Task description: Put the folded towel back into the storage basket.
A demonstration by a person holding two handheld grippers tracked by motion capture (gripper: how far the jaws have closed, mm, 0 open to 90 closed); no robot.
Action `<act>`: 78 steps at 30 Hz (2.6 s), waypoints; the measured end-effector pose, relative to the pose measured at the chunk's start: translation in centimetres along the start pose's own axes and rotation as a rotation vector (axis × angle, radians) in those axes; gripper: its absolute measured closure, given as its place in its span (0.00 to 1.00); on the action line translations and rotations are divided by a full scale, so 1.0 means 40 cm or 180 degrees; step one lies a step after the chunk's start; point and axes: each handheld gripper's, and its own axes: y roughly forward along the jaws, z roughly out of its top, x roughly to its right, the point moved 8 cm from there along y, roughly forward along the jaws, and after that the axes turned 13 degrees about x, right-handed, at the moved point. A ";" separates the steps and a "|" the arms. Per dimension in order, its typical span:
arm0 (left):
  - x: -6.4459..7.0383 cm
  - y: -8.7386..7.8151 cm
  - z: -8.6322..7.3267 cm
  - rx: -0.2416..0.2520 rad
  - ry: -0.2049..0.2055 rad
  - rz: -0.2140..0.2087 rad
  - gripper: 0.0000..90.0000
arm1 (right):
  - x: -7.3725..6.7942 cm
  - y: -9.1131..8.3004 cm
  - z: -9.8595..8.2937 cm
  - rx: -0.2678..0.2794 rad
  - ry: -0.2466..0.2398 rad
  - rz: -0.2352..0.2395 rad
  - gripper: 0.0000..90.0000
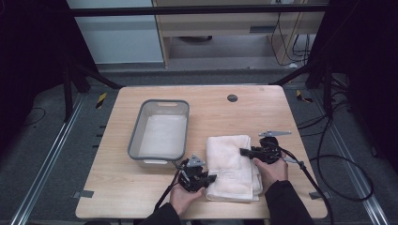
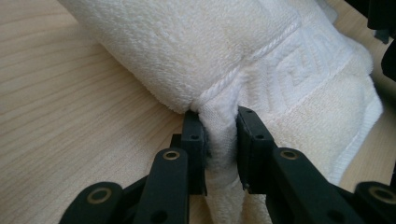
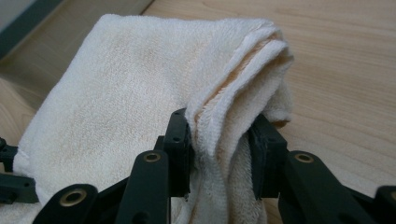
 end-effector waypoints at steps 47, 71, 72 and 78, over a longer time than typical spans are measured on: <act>0.032 -0.148 0.175 0.0692 0.0341 0.0040 0.83 | -0.128 -0.101 0.197 0.0772 -0.0424 0.0095 0.72; -0.018 -0.251 0.255 0.0963 0.0431 0.0197 0.83 | -0.218 -0.065 0.303 0.1005 -0.0535 0.0182 0.72; -0.018 -0.251 0.255 0.0963 0.0431 0.0197 0.83 | -0.223 -0.062 0.308 0.1007 -0.0551 0.0184 0.72; -0.040 -0.277 0.267 0.1032 0.0419 0.0249 0.83 | -0.249 -0.044 0.331 0.1016 -0.0600 0.0183 0.72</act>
